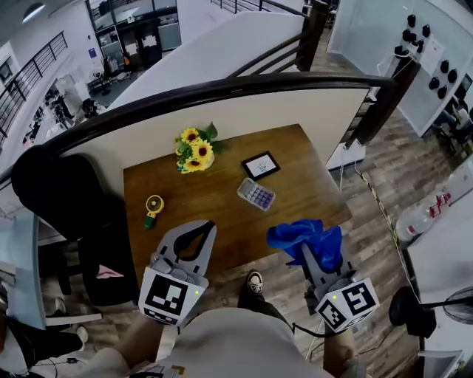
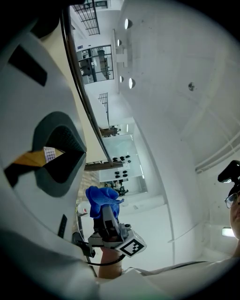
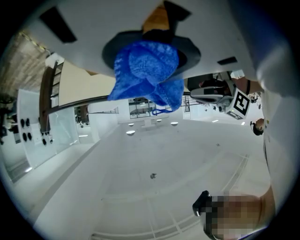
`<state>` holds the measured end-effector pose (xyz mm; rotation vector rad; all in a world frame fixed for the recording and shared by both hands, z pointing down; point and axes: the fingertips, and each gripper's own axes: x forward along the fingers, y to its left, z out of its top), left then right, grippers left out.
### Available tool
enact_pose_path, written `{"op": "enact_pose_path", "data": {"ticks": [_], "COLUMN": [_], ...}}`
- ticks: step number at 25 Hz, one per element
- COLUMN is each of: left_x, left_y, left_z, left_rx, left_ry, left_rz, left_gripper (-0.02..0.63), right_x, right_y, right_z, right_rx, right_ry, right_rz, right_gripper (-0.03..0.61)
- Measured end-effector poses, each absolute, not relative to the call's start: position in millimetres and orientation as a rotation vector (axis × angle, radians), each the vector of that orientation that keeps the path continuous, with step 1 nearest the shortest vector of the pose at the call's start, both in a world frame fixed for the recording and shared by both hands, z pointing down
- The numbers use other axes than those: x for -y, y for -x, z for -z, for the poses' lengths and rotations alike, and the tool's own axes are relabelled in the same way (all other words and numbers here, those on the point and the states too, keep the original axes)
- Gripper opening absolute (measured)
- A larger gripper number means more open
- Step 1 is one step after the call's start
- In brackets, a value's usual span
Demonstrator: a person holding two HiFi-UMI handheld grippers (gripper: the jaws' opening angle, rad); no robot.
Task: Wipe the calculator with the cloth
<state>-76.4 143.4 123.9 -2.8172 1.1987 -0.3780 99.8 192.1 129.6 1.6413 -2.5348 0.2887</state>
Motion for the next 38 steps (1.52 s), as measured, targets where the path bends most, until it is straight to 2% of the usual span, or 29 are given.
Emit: {"op": "enact_pose_path", "data": {"ticks": [14,25,38], "left_x": [-41.7,2.5,43.6], "left_y": [-0.2,7.0,-14.4], "left_z": [-161.6,-206.0,-283.3], "left_rx": [-1.409,-1.446,-1.245], "left_ry": [2.761,2.815,2.951], "left_rz": [0.497,0.607,0.778], "left_gripper": [0.003,0.003,0.003], "right_x": [-58.9,-2.7,51.9], "right_y": [-168.7,-166.4,-148.7], "right_z": [-172.8,-206.7,-269.7], "right_rx": [2.6,2.554,2.445], "right_ry": [-1.382,-1.359,-1.396], "right_rz": [-0.341,-0.422,-0.482], "right_gripper": [0.098,0.098,0.098]}}
